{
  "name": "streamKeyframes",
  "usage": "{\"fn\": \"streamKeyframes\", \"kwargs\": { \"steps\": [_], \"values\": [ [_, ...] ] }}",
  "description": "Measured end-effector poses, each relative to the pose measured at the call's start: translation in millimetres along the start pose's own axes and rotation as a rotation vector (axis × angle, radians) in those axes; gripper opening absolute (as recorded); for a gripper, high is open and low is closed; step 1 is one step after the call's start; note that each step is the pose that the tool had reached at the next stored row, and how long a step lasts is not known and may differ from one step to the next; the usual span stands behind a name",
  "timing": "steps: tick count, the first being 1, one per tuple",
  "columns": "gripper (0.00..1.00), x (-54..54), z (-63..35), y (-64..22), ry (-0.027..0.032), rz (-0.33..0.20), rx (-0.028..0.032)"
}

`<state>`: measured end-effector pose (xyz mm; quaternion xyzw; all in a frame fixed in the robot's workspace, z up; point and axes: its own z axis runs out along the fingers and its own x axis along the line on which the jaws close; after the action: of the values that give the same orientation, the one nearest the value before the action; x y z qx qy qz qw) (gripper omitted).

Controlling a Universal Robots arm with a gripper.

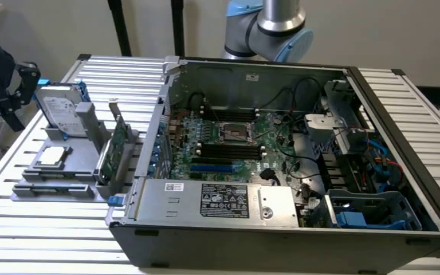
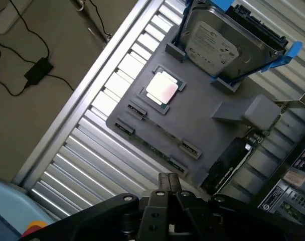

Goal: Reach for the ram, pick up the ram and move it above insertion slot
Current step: 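Pick up the ram and move it above insertion slot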

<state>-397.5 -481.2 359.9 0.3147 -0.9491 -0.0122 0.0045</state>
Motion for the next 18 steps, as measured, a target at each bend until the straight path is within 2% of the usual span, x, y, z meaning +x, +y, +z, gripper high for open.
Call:
{"fn": "streamKeyframes", "kwargs": {
  "steps": [18],
  "values": [
    [0.11,0.0,1.4,0.0,0.0085,-0.327,0.0002]
  ]
}}
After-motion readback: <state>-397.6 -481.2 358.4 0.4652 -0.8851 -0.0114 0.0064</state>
